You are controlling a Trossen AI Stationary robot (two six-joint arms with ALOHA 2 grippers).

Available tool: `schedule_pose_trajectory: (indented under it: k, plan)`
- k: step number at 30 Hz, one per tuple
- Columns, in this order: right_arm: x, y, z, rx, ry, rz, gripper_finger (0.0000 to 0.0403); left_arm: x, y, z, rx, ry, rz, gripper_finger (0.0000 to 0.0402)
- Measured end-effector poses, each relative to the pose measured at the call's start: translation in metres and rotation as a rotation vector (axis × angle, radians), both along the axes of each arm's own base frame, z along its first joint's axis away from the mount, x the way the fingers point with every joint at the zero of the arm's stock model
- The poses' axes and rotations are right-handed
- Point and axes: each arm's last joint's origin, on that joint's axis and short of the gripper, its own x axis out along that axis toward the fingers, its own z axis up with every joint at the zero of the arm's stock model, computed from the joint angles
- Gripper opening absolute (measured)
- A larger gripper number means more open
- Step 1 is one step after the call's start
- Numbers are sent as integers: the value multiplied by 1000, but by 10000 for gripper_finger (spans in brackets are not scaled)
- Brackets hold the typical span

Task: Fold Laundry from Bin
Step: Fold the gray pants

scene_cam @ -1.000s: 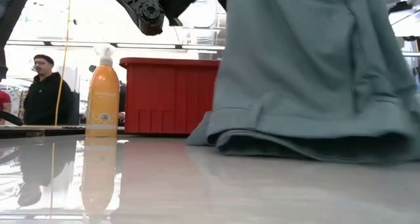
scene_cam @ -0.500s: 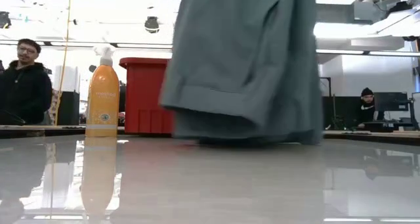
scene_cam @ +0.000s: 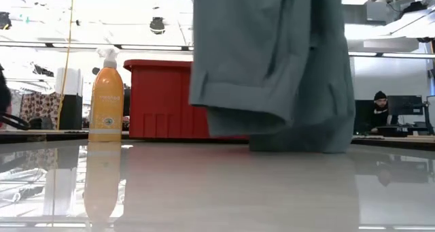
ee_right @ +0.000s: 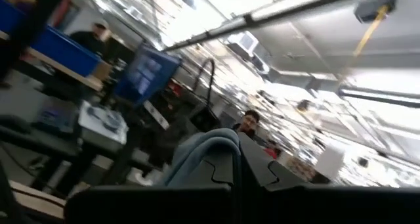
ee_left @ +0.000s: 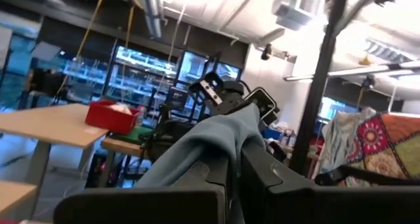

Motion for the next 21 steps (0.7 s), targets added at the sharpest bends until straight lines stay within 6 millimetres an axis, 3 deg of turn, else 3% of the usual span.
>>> schedule_pose_trajectory:
  k: [9,14,18,21]
  plan:
    - [23,40,30,12,11,-40,23,-10,-55,7,104,-64,-30,0]
    - [43,58,35,-45,48,-73,23,-16,-81,8,149,-77,69,0]
    - [49,56,39,-76,56,-112,23,-18,-85,8,165,-63,144,0]
    - [49,38,43,-52,60,-147,23,-19,-83,9,200,-55,209,0]
